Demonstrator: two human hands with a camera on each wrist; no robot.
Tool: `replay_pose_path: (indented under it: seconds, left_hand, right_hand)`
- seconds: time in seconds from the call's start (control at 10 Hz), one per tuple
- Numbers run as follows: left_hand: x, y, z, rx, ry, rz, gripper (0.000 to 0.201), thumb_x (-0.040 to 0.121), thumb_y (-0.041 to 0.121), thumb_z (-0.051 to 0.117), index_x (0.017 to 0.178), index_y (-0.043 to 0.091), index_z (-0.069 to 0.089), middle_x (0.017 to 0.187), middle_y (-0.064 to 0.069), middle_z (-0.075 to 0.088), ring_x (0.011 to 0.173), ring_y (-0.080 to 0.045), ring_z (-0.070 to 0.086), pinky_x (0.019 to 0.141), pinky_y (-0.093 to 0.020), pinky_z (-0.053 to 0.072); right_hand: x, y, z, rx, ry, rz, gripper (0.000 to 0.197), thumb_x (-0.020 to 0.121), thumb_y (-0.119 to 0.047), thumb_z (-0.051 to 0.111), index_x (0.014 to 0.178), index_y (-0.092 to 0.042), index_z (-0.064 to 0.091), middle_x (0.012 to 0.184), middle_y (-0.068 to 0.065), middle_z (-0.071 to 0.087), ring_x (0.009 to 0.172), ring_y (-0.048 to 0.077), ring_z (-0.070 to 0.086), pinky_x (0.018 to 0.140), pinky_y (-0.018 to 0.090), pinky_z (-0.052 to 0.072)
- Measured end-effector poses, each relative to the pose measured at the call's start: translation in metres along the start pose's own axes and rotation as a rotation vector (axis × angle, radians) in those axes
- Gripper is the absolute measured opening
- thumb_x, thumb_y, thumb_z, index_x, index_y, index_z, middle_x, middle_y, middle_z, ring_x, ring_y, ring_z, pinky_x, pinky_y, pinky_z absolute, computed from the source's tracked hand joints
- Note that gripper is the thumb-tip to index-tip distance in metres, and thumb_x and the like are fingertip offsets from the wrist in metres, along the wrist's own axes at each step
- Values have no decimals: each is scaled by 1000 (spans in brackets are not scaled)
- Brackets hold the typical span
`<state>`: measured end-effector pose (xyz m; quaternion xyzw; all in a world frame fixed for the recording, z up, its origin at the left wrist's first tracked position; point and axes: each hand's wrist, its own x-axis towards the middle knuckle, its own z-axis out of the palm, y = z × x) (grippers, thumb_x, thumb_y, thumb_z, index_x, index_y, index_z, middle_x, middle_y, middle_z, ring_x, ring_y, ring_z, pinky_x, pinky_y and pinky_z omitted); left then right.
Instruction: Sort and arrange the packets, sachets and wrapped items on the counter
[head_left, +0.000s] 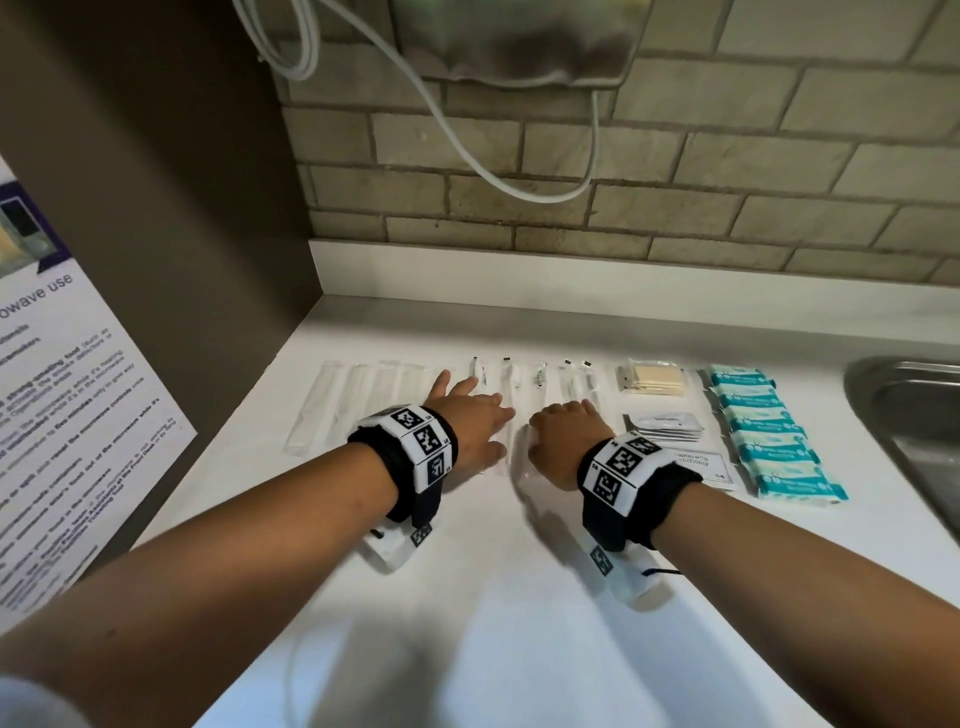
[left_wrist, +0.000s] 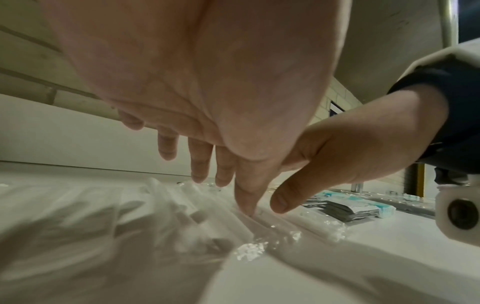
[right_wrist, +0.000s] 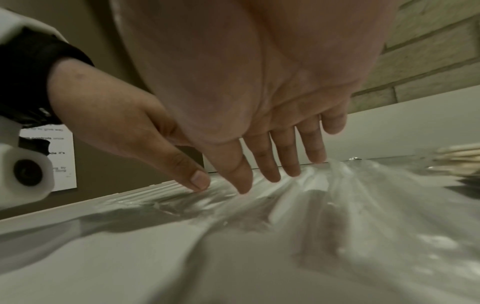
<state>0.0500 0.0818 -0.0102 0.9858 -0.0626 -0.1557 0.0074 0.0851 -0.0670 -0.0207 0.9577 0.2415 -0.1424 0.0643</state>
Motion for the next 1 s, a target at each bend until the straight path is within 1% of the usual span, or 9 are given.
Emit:
replay_pose_path:
  seconds: [0.1,0.2,0.3,0.5,0.7,0.8,0.9,1.0]
  left_hand:
    - [7,12,1,19,-16,28,60,95,49,39,150,32,23,161,5,16,150,-25,-2,116,-51,-14]
    - [10,18,2,72,-51,29,63,96,50,38,152,27,21,161,3,15,150,-26,-1,116,-52,-12]
    - [12,16,6,96,-63,21,65,96,51,39,152,24,22,161,2,16,150,-26,0,117,-52,-10]
    - [13,12,9,99,-48,32,65,95,52,39,151,23,23,161,2,18,150,-26,2,116,-53,-10]
    - [15,9,11,94,-42,43,66,94,53,38,151,24,22,161,3,17,150,-25,2,116,-53,-10]
    - [15,7,10,90,-40,39,66,95,52,38,152,24,21,161,3,17,150,-25,2,117,-52,-10]
    - [12,8,5,59,-11,45,65,95,50,40,152,24,20,161,4,17,150,-23,2,118,-49,-9]
    - [11,9,-2,-39,52,61,65,95,46,45,152,24,21,161,3,17,150,-23,5,120,-42,-1]
  right_hand:
    - [-4,7,3,-49,-41,-1,49,94,-25,43,141,-14,43,145,6,45,140,28,31,121,45,10]
    - [-7,7,4,-46,-49,-27,48,96,-27,41,143,-15,42,148,6,43,142,27,28,122,46,8]
    - [-5,6,4,-34,-52,-27,47,95,-24,43,141,-15,44,145,5,46,141,27,28,122,46,8]
    - [-4,3,2,-8,-68,-30,47,94,-23,45,141,-14,44,146,6,45,143,27,26,122,44,6]
    - [-8,2,-1,23,-63,-50,47,96,-29,42,140,-14,46,143,7,47,140,28,30,122,44,8]
    - [-7,4,1,27,-55,-44,46,96,-27,40,141,-15,43,145,6,45,140,28,31,122,43,9]
    - [-9,6,-1,72,-31,-53,48,97,-26,36,145,-17,38,149,6,41,142,28,28,122,43,11]
    - [-11,8,-9,130,17,-79,58,96,-30,44,150,-18,29,154,5,35,144,28,26,121,41,16]
